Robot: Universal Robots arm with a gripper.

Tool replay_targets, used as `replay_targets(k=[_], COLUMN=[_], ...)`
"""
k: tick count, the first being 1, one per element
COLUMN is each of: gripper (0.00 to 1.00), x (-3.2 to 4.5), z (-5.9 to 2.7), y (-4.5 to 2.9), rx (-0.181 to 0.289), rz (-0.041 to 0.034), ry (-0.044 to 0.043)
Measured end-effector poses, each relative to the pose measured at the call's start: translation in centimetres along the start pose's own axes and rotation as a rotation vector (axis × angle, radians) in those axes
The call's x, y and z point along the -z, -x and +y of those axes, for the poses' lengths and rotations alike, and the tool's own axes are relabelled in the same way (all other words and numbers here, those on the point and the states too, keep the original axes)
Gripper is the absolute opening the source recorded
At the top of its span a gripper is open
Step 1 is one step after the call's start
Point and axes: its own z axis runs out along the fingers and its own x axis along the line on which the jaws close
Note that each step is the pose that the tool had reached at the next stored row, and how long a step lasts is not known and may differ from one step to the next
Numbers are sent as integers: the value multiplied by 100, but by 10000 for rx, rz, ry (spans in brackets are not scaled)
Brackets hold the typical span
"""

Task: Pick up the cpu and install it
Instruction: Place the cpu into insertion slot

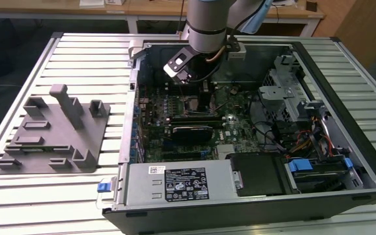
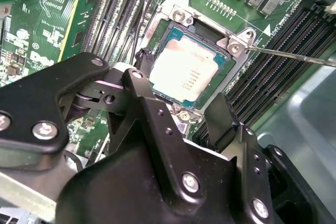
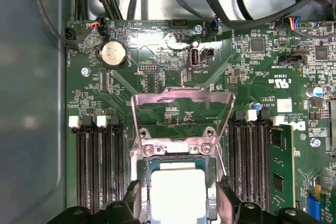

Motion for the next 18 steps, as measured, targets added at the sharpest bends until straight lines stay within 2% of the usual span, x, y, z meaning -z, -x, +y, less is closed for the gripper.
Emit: replay_targets(k=[6, 7, 8, 10, 11, 13, 14, 16, 17, 18], gripper=[65, 59, 59, 47, 47, 36, 36, 24, 24, 18], x=[3, 3, 4, 4, 5, 6, 6, 7, 7, 8], z=[0, 0, 0, 0, 0, 0, 0, 0, 0, 0], y=[0, 1, 1, 0, 1, 1, 1, 1, 1, 1], rx=[0, 0, 0, 0, 0, 0, 0, 0, -1, 0], rz=[-2, -2, -2, -2, -3, -2, -2, -2, -2, -2], ry=[-1, -1, -1, -1, -1, -1, -1, -2, -2, -2])
